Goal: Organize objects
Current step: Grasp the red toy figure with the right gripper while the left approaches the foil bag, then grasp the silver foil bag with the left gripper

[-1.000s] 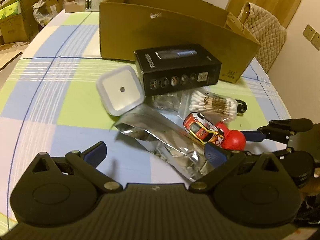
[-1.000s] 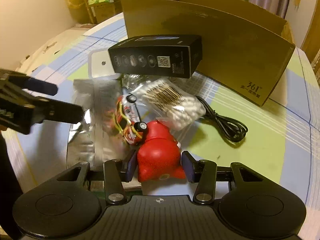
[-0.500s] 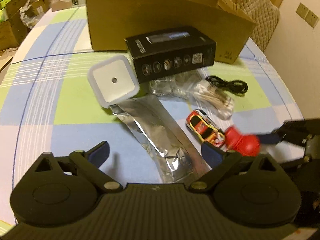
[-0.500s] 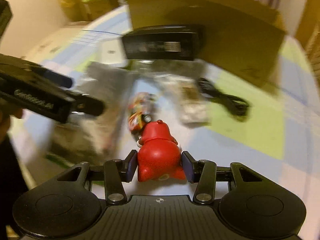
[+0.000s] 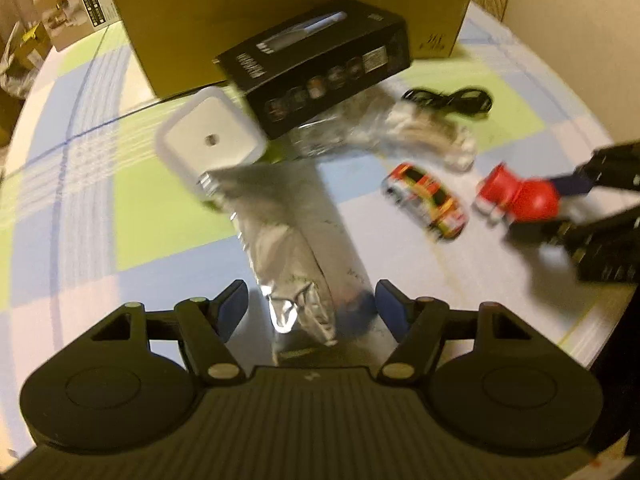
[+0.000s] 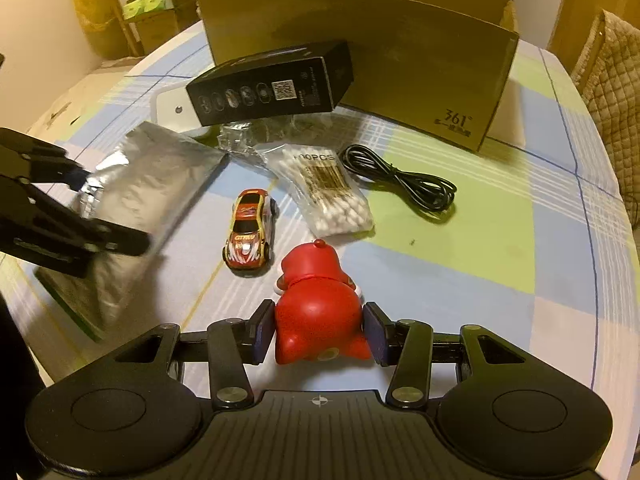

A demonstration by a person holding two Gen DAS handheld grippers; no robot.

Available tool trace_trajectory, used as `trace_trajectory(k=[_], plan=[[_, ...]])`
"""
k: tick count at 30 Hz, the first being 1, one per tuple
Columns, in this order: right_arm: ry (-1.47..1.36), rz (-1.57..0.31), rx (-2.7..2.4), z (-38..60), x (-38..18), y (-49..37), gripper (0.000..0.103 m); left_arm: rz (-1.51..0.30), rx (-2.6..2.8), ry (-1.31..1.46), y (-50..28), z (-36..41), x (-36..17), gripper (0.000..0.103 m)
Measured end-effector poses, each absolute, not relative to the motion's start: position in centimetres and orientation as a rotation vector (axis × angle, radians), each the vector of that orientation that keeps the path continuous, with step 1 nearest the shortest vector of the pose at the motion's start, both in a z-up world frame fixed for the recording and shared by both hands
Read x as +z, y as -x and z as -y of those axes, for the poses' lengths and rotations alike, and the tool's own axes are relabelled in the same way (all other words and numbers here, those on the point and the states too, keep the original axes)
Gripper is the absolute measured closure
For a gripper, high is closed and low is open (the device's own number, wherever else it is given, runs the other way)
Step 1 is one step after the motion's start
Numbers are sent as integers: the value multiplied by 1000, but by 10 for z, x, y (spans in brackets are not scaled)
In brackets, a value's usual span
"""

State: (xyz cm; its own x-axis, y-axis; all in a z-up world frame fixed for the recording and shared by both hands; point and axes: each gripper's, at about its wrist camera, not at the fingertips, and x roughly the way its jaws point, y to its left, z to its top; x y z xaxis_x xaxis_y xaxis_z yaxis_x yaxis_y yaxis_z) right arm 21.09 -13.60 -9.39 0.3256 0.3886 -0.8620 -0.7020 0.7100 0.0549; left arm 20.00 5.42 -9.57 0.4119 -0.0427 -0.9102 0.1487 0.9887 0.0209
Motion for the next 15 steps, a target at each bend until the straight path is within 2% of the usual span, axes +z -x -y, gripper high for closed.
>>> trace_trajectory(k=[12,15], plan=[[320,-1020,741,138,-102,-219,57,-1183,-110,-130,-218,-59,-109,33],[302,-1032,754,138,-103,-225,57,-1184,-139,-131,-219,-60,-108,40]])
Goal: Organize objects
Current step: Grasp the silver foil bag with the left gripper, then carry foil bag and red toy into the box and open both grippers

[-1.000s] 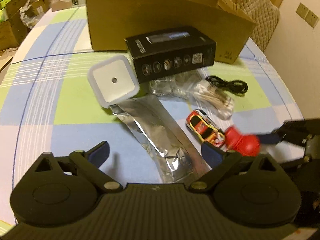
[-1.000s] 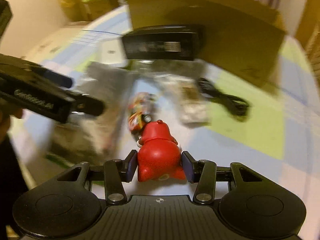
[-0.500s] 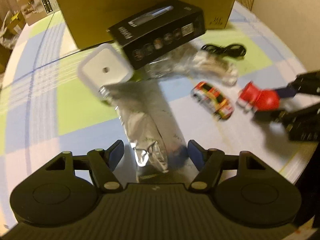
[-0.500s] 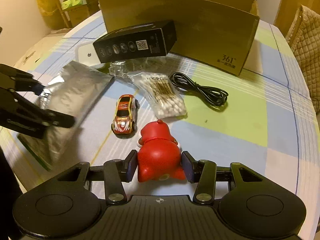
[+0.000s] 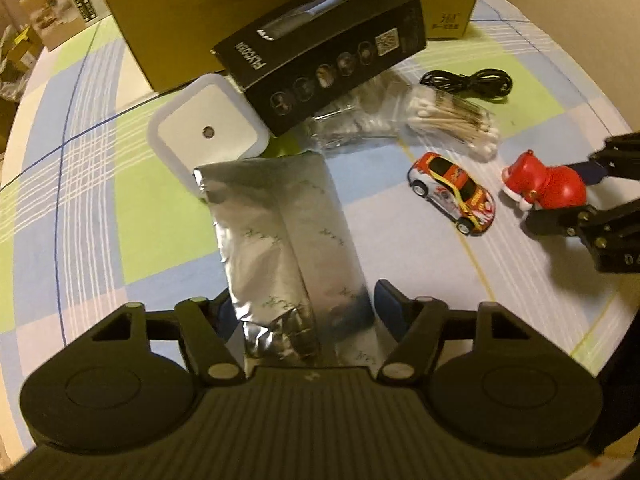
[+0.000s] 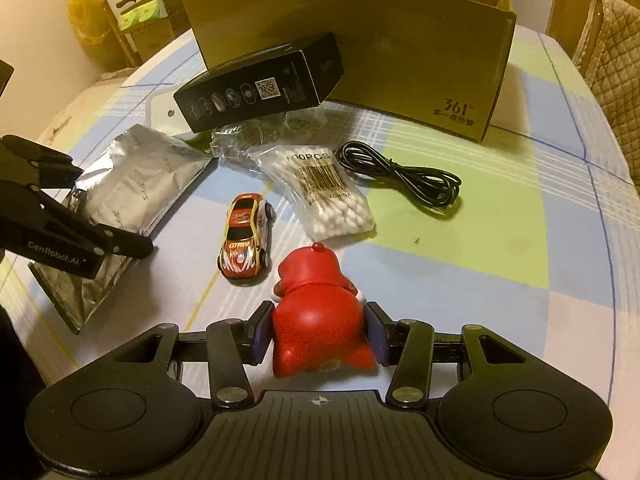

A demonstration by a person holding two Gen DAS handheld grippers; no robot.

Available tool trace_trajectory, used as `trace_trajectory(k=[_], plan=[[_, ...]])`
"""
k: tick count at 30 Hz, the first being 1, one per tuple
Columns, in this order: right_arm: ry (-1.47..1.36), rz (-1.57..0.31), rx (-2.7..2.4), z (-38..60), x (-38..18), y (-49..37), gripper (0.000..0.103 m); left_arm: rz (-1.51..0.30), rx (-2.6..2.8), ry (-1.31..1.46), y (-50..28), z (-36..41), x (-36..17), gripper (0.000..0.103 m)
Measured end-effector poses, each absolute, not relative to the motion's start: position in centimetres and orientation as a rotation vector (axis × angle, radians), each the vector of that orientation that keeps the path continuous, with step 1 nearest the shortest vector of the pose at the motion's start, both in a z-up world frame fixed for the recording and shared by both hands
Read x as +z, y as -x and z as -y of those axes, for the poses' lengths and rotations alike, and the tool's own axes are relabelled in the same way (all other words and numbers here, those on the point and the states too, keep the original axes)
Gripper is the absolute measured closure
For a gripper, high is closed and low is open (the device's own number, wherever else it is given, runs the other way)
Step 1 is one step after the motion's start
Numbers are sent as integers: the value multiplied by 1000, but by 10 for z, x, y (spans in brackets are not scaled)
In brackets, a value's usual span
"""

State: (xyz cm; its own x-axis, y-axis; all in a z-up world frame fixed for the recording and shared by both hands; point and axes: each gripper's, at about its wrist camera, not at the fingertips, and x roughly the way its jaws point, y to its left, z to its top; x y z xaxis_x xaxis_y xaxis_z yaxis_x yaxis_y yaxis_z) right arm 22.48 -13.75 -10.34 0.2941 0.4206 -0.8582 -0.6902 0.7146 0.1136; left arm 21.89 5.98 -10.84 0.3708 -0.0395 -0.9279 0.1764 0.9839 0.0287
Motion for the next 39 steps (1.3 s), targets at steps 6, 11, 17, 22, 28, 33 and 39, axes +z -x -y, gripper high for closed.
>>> trace_trajectory(k=[6,11,17,22,28,33,39], plan=[[364,-1032,774,130,-105,-224,57,-1197,-188,-149,-217,-63,-105,55],[368,-1047,774,129,-106,-225,58,-1195,-218,-155,-213,-65,-105,56],[382,-1040,759,129,-105,-222,60,-1200,-223,-162,-212,-64,-102,63],[374,-1036,752,132,-101,-217,60,-1210,-222,-178,-210,-63,-98,67],[368,-1018,755,132,-91,-211,60,-1222,-228,-177,-204,-68,-92,68],[360,-990,765,129,-74,-208,60,-1216,-230,-177,-200,-71,-74,68],[343,-965,778,126,-51,-206,60,-1204,-237,-208,-200,-70,-44,68]])
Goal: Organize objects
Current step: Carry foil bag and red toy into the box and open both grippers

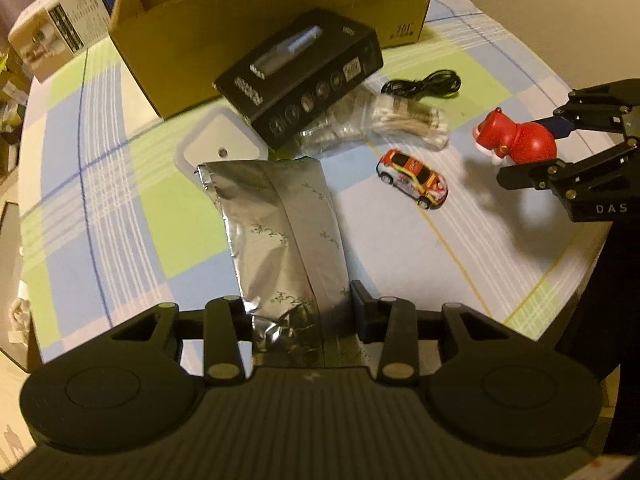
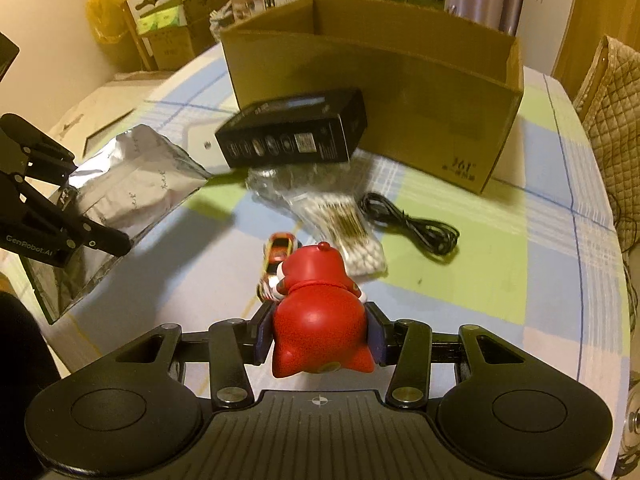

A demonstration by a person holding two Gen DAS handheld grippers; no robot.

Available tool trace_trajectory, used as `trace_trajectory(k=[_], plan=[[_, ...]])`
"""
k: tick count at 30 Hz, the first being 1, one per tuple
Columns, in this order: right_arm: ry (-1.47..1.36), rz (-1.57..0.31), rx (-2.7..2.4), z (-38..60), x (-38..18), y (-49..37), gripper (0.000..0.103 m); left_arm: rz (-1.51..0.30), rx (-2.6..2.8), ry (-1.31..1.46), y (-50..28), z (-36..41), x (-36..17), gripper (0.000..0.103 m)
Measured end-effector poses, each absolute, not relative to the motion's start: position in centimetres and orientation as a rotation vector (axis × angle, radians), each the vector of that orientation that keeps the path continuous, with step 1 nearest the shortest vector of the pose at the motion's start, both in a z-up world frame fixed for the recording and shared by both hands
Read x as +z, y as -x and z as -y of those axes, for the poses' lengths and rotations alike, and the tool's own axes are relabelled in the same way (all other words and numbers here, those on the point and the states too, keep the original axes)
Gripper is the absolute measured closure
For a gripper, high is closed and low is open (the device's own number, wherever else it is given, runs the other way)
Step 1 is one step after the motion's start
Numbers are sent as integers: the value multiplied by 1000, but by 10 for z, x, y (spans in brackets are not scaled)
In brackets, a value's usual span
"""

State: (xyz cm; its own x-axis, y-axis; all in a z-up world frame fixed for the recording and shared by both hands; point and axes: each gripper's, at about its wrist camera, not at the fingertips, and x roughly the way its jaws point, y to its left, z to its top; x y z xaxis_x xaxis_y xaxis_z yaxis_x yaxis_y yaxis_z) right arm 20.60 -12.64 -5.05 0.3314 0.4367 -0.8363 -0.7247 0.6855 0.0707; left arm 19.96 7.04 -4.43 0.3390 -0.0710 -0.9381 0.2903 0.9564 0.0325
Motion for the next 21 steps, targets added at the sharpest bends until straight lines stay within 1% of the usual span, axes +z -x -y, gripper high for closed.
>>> trace_trajectory(k=[9,14,21], plan=[[346,-926,780,129,-7,-213,60,-1143,-264,-263,-220,-61,15,68],[362,-882,775,128,24,-227,60,-1103,-265,-317,-244,-56,50,68],[392,-804,756,116,70,-269,60,-1039,-257,-358,-292,-56,96,68]])
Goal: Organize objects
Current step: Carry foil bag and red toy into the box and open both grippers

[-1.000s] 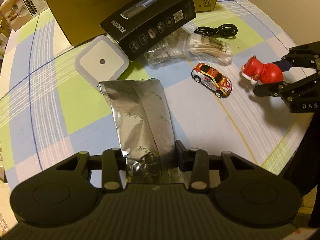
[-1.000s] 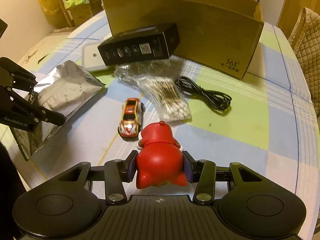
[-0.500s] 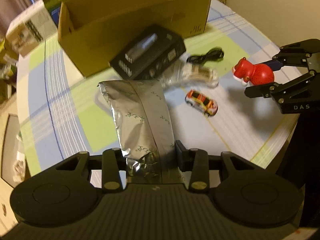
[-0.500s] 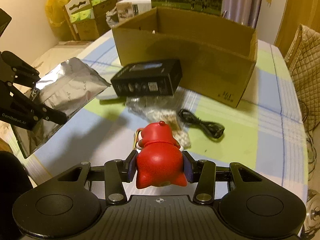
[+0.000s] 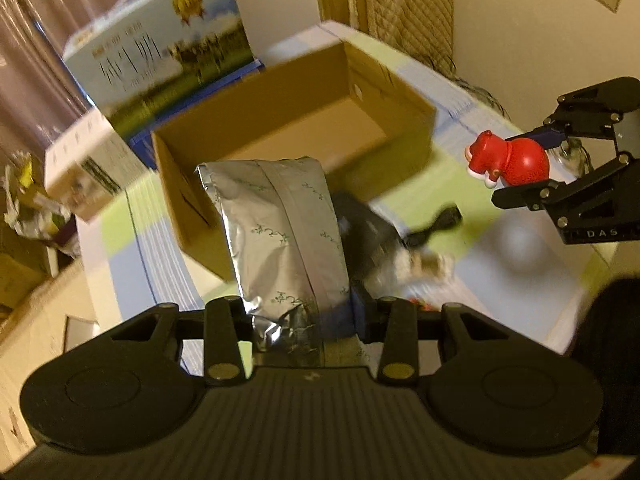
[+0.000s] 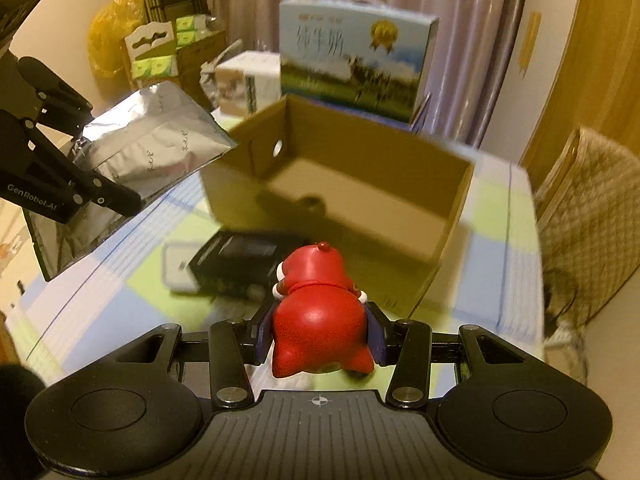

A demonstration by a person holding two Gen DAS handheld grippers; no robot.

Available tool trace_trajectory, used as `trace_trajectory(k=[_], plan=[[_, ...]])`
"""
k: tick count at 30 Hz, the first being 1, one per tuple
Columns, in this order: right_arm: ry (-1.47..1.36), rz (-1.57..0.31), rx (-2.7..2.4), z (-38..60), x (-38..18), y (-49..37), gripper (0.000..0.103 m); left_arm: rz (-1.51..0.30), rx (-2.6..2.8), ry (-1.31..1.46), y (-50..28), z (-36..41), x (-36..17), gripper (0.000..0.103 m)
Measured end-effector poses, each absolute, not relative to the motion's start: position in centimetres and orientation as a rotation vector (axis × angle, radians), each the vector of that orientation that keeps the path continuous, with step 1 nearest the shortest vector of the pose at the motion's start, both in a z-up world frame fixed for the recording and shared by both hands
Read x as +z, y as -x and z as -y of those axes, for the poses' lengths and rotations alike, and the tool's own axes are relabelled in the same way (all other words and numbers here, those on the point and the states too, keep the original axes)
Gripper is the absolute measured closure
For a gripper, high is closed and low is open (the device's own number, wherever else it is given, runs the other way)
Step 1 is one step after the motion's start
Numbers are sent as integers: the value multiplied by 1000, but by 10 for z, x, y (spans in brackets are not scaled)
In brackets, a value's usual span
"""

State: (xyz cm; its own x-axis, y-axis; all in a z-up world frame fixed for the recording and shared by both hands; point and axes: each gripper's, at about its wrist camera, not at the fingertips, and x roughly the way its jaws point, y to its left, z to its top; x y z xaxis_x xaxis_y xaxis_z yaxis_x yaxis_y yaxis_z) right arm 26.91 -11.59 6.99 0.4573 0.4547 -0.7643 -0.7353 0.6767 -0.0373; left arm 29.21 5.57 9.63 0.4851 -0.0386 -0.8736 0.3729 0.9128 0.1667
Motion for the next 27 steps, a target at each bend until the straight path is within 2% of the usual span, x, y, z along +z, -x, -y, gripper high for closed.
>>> trace_trajectory(k=[5,10,27], plan=[[416,-765,733,94,88,-310,60,-997,-226,-376,-335,-58,112,68],[420,-773,717,74,82,-352,60,-973,-204,-382,-382,-64,110,68],[388,-848,659,44,19,-445,60,-991,-162,-368,-484,-82,47,68]])
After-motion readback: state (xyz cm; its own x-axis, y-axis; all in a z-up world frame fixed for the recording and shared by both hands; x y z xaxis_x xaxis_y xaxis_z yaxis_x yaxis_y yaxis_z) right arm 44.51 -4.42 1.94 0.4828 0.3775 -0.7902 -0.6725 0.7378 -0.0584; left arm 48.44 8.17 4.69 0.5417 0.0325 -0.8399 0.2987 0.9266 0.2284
